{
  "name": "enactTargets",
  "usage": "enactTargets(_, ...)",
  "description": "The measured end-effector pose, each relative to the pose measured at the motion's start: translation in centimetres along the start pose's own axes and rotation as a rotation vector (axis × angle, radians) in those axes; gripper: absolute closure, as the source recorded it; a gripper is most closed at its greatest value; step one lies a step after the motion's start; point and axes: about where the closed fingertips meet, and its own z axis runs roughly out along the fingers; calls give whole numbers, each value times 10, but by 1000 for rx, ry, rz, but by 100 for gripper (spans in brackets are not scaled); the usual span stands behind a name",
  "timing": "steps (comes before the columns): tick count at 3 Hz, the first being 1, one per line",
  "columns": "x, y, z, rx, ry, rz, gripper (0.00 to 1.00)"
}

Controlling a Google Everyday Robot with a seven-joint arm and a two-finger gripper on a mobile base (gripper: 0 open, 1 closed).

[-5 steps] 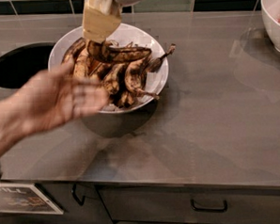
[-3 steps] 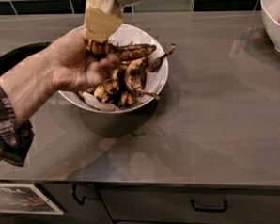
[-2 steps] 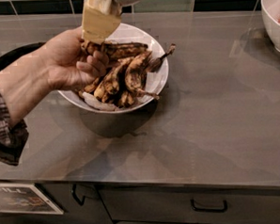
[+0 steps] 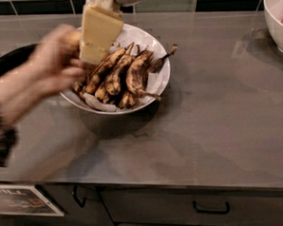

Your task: Pick banana from white bowl

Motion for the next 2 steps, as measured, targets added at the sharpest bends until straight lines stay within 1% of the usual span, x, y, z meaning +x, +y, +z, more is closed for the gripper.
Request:
enactTargets(1, 0, 0, 0, 0, 0, 0, 0)
enactTargets(2, 0, 0, 0, 0, 0, 0, 0)
